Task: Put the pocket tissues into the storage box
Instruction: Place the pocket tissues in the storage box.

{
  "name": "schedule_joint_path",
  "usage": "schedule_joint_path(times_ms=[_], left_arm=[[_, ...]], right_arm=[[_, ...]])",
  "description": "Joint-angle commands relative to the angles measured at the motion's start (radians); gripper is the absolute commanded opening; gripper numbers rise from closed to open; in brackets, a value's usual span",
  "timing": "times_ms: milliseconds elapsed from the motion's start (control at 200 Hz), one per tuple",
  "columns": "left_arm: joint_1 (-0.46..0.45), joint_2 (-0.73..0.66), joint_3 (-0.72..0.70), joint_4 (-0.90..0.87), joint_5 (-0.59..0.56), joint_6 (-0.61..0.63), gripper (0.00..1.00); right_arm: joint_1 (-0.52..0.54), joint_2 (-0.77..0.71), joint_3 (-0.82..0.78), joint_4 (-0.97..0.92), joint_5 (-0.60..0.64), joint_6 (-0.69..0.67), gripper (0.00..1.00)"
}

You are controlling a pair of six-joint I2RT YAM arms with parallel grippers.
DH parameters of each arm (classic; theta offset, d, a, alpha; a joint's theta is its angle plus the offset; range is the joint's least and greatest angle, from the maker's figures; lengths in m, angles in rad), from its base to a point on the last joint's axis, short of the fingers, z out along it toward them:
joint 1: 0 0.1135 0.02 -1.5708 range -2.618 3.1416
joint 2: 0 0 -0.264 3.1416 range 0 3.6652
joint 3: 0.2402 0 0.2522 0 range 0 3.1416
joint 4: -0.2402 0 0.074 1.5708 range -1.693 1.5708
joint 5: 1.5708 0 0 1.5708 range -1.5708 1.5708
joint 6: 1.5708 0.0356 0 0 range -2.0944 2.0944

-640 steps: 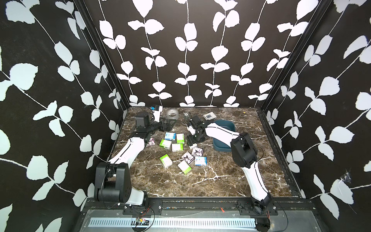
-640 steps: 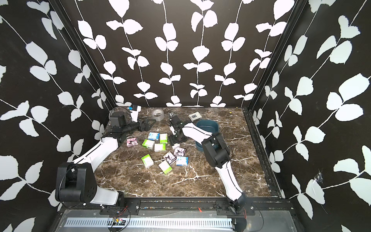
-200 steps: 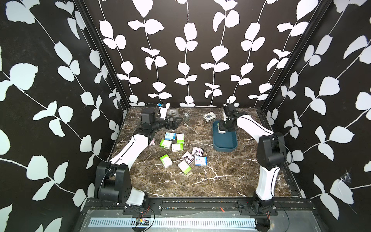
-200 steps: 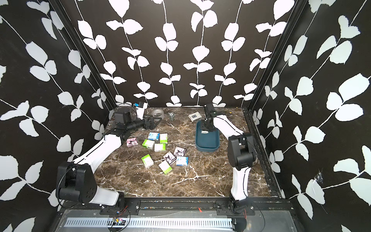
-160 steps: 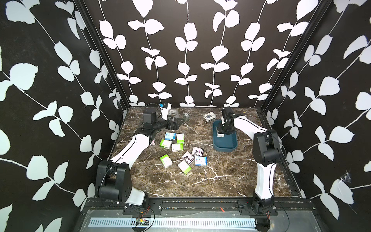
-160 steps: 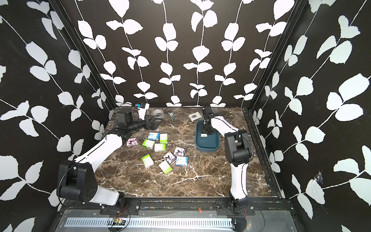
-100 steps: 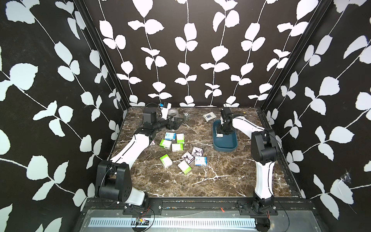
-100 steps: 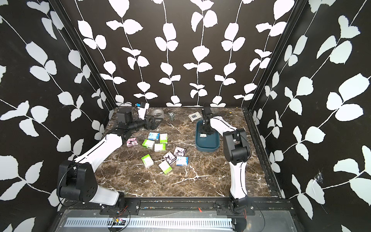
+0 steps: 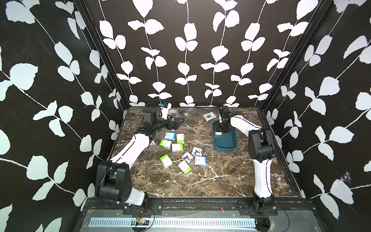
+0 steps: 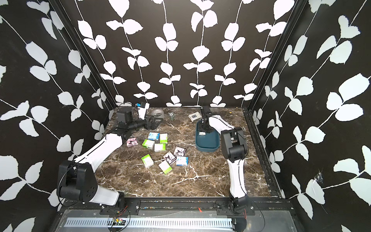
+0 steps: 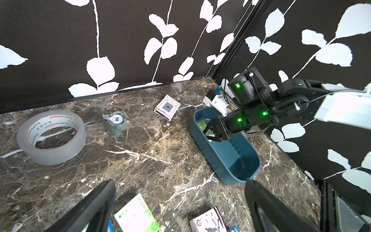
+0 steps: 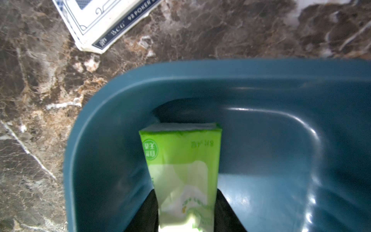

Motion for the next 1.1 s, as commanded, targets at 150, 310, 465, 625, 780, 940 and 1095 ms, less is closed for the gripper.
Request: schedule_joint_path(times_ms=[150,310,465,625,780,940,1095], left_arm=[[-0.007,-0.005,0.03,-0.015,0.0,0.018,0.99],[-0.008,-0.002,0.028,-0.011,0.0,0.014,0.99],[-0.009,-0.004,0.026,-0.012,0.0,0.013,0.99],[-0.009,-0.007,0.024,-0.014,0.0,0.012,0.99],[-0.009,-0.008,0.024,-0.014,-0.002,0.011,0.99],[-0.009,-0.007,0.03,-0.014,-0.001,0.013,0.99],[-0.009,-0.001,0.038,-0.014,0.001,0.01,0.99]], right_arm=[[0.001,0.017,0.051,-0.008,-0.028,-0.002,0.45],[0.001,0.018,0.056,-0.008,-0.041,-0.001,0.52],[0.001,0.01,0.051,-0.008,-0.057,0.0,0.63],[0.001,-0.011,0.031,-0.002,-0.061,-0.001,0.68],[-0.011,-0.05,-0.009,0.026,-0.074,0.009,0.71],[-0.046,-0.111,-0.097,0.099,-0.124,0.047,0.72],[-0.052,-0.192,-0.13,0.108,-0.112,-0.003,0.72]])
